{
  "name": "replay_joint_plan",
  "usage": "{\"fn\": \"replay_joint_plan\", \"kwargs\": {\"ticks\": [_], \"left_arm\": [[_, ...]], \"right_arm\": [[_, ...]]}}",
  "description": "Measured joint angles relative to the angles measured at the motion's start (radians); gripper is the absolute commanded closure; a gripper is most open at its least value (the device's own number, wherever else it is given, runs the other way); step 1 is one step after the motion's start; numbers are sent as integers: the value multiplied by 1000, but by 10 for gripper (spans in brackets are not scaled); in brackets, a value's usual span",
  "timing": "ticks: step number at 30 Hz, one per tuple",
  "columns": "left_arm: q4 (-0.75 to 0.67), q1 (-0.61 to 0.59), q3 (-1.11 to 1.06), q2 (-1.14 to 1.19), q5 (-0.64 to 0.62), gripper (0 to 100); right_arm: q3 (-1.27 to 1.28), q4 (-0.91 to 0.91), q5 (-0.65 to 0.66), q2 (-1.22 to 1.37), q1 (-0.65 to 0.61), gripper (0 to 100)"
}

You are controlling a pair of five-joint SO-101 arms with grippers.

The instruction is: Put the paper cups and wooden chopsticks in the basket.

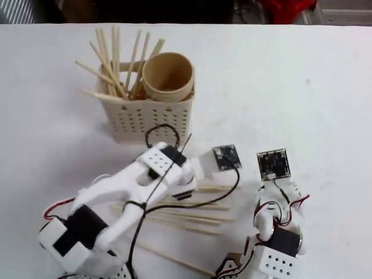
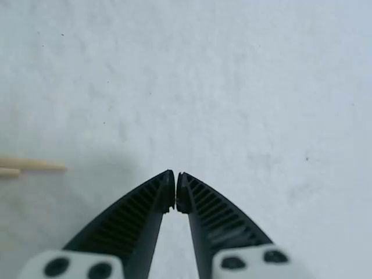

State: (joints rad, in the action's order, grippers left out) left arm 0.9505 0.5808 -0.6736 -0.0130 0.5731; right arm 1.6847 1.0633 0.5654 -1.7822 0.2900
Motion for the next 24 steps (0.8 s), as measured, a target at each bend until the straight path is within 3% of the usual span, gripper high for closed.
{"fn": "replay_joint_plan", "kwargs": {"ticks": [24], "left_arm": [[0,-37,18,-74,0,867]], "right_arm": [[0,0,0,0,0,974]]}}
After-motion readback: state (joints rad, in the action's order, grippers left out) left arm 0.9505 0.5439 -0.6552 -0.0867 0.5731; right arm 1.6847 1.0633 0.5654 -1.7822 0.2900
